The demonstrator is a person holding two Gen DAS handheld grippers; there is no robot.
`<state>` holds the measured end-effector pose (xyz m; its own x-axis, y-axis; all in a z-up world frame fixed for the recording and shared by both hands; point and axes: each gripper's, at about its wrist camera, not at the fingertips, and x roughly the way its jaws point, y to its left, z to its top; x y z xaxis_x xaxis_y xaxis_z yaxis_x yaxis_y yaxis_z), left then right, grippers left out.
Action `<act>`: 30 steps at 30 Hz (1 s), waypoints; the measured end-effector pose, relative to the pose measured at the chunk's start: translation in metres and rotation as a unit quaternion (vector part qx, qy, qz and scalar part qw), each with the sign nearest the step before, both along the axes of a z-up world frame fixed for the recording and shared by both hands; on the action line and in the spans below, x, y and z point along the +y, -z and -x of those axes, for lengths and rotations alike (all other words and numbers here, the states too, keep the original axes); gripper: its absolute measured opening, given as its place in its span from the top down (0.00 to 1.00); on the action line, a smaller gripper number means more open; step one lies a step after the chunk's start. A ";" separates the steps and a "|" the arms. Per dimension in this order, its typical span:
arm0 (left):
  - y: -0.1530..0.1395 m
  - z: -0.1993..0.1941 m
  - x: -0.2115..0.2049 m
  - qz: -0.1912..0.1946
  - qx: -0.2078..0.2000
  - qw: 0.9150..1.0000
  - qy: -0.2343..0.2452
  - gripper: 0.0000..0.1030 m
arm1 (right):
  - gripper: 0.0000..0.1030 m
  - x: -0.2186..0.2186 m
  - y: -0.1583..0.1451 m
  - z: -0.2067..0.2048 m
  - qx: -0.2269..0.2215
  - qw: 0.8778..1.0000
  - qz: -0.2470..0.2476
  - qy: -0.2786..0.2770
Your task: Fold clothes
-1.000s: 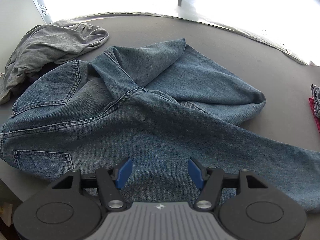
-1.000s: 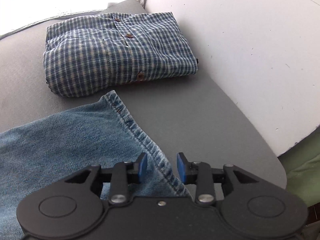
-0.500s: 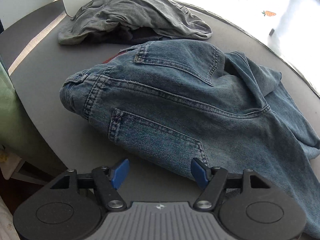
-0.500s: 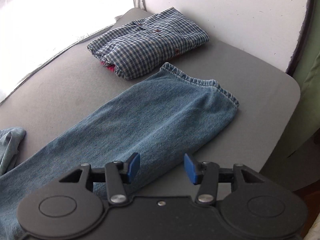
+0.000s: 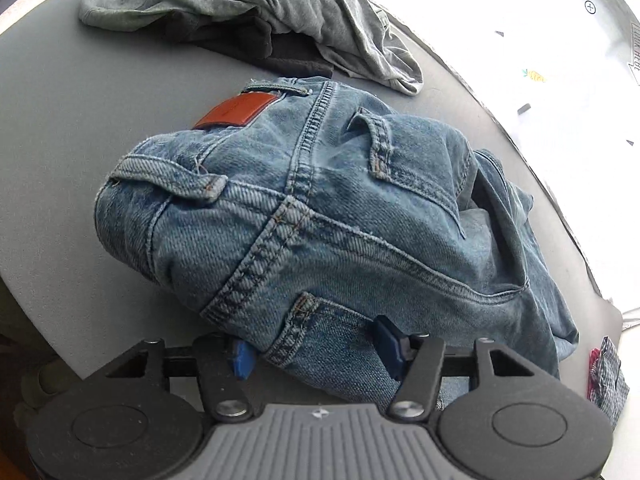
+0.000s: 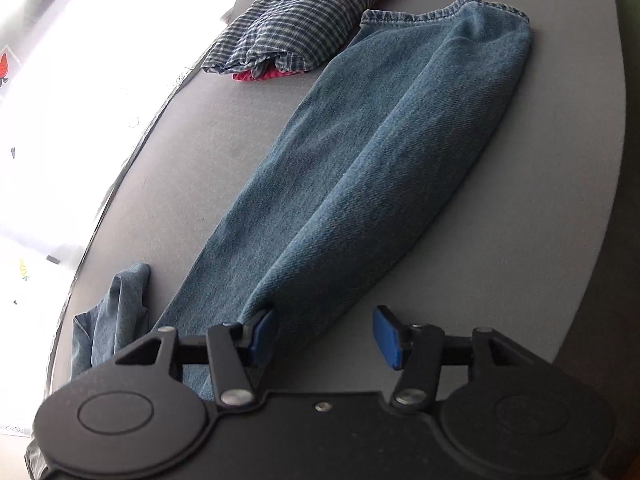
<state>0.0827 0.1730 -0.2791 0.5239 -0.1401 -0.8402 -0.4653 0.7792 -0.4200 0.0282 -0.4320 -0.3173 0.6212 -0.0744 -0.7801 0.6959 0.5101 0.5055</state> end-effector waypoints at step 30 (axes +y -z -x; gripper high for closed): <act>-0.113 -0.046 -0.051 -0.198 -0.068 0.978 -0.017 0.94 | 0.87 -0.052 0.005 0.003 0.021 0.998 -0.055 0.022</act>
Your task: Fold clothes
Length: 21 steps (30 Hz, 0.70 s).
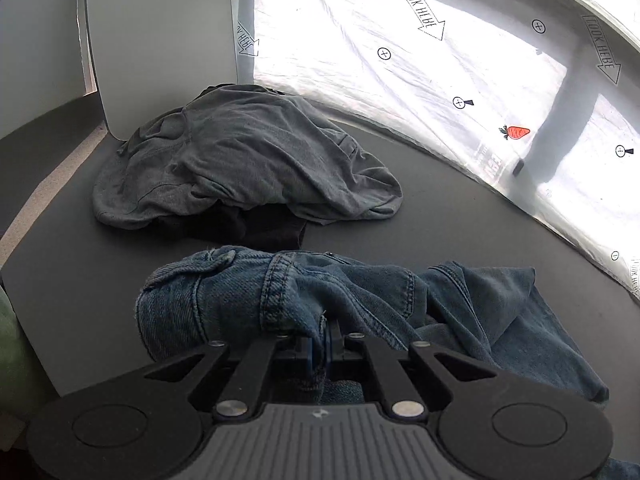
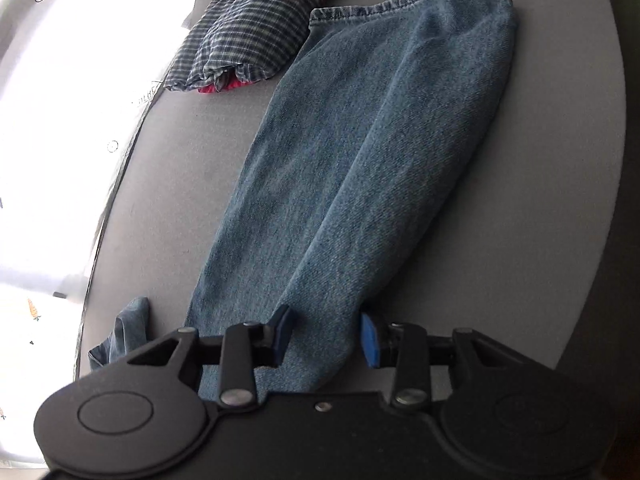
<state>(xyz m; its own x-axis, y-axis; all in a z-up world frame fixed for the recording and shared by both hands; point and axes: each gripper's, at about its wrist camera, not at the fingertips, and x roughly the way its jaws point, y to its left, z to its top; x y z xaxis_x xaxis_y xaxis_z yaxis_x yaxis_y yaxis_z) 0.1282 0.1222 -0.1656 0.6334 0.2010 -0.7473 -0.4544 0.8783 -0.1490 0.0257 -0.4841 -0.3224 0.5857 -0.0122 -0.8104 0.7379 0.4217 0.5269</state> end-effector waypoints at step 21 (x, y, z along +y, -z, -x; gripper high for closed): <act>0.020 0.007 -0.004 -0.031 0.126 0.989 -0.070 0.73 | 0.55 0.031 -0.066 -0.042 0.091 0.979 0.070 -0.166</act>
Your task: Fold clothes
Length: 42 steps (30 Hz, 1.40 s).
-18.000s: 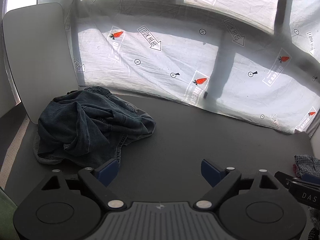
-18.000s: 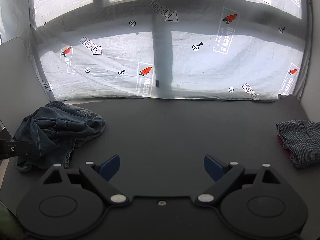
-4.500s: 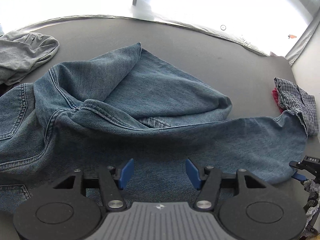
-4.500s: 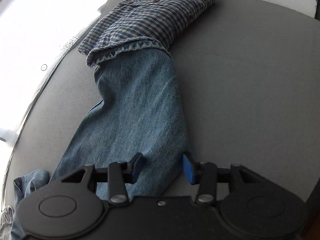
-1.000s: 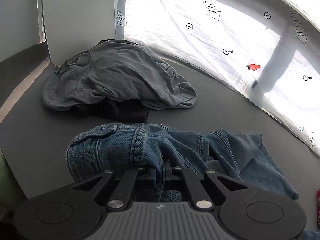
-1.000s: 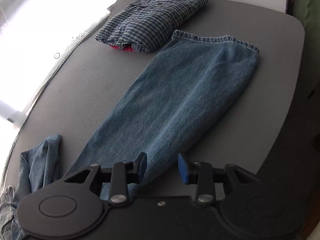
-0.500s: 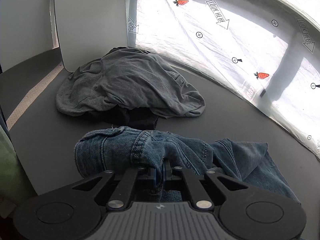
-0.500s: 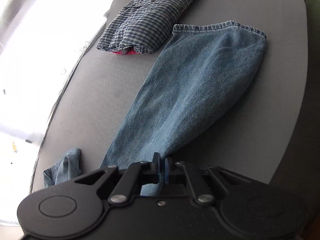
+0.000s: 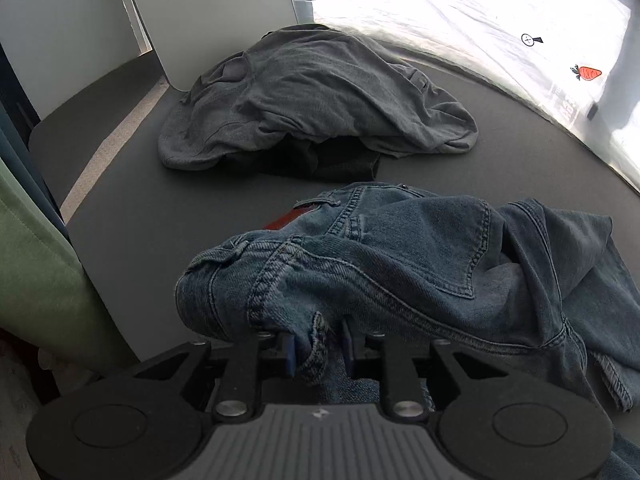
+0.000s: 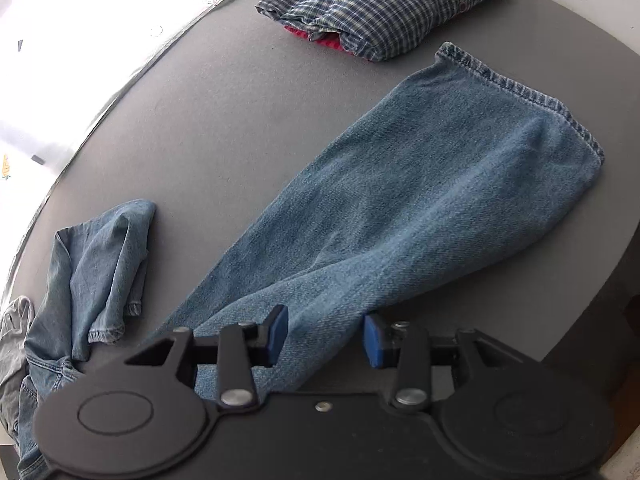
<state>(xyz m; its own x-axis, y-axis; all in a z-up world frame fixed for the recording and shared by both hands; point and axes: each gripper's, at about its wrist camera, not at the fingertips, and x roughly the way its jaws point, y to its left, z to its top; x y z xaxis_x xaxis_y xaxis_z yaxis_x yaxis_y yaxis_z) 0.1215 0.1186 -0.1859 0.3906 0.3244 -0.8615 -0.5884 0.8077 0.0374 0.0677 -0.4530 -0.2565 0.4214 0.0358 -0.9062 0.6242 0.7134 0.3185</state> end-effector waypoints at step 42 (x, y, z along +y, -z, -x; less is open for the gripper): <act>-0.034 -0.011 -0.162 -0.104 -0.074 0.984 0.127 0.45 | 0.78 -0.171 0.052 -0.112 0.037 0.937 0.337 -0.082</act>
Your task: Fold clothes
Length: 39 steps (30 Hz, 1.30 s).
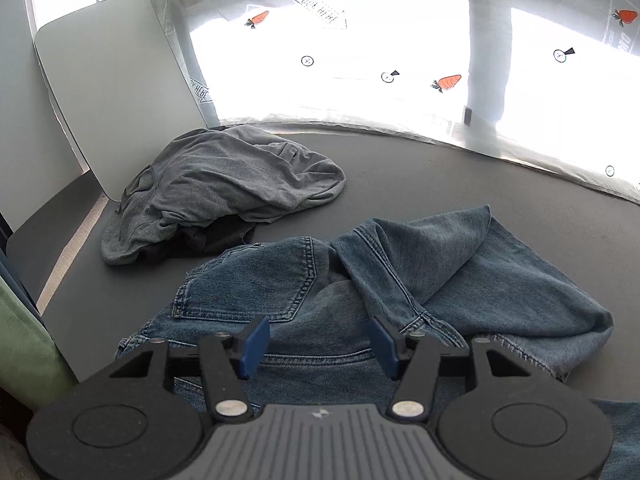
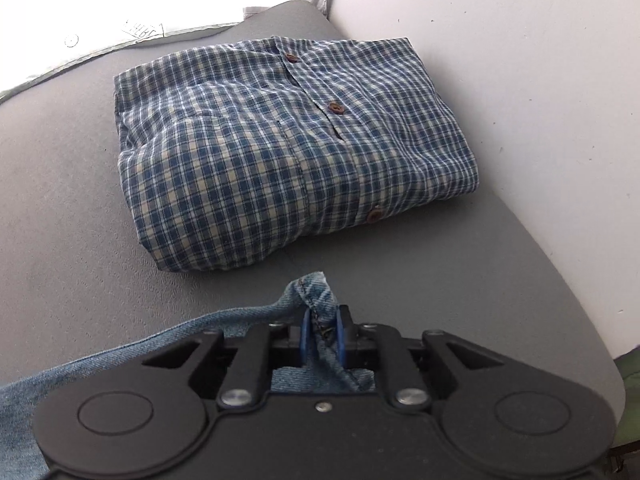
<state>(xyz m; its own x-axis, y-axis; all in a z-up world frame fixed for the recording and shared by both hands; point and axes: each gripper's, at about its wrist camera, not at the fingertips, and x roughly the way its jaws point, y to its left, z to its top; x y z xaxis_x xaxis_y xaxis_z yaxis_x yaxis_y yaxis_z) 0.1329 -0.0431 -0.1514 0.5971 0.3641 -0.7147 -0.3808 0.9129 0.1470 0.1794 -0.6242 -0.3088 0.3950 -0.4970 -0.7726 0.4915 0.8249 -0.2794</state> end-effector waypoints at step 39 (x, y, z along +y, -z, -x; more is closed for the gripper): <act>0.115 -0.174 0.235 0.113 0.127 0.936 0.308 0.25 | 0.46 0.366 0.002 -0.069 -0.034 0.965 -0.257 -0.028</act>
